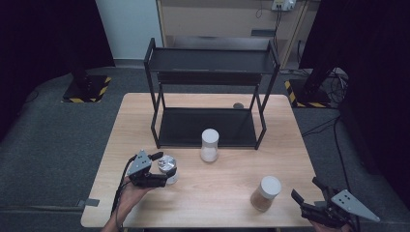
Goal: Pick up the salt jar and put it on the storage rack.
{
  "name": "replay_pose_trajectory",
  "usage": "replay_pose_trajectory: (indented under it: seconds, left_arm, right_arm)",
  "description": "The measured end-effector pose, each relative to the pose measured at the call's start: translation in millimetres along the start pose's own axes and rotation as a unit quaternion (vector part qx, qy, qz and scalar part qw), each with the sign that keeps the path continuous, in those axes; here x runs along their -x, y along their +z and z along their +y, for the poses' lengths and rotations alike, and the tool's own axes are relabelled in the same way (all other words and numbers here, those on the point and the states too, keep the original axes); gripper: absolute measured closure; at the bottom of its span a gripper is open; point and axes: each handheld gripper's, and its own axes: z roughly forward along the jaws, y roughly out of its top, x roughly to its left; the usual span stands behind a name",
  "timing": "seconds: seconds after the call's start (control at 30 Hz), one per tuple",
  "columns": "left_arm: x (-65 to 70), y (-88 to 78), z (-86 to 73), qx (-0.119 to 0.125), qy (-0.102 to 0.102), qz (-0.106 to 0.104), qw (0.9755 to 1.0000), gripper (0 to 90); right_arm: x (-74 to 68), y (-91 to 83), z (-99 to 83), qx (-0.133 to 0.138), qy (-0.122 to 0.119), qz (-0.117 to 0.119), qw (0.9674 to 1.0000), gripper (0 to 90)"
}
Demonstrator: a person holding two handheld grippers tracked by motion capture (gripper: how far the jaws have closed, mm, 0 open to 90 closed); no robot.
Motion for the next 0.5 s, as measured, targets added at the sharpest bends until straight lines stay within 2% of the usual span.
replay_pose_trajectory:
  seconds: [0.07,0.27,0.5]
  left_arm:
    - [1.2,0.7,-1.4,0.004,0.005,0.002,1.0,23.1]
    - [1.1,4.3,-8.5,0.017,0.009,0.002,0.9998,31.2]
    - [3.7,4.1,-13.5,0.028,0.011,0.007,0.9995,33.2]
  right_arm:
    - [0.0,-0.1,-0.1,0.0,0.0,0.0,1.0,8.7]
    - [0.0,-0.4,-0.3,0.002,-0.001,0.001,1.0,8.7]
    - [-0.2,-0.5,-0.5,0.003,-0.002,0.0,1.0,8.7]
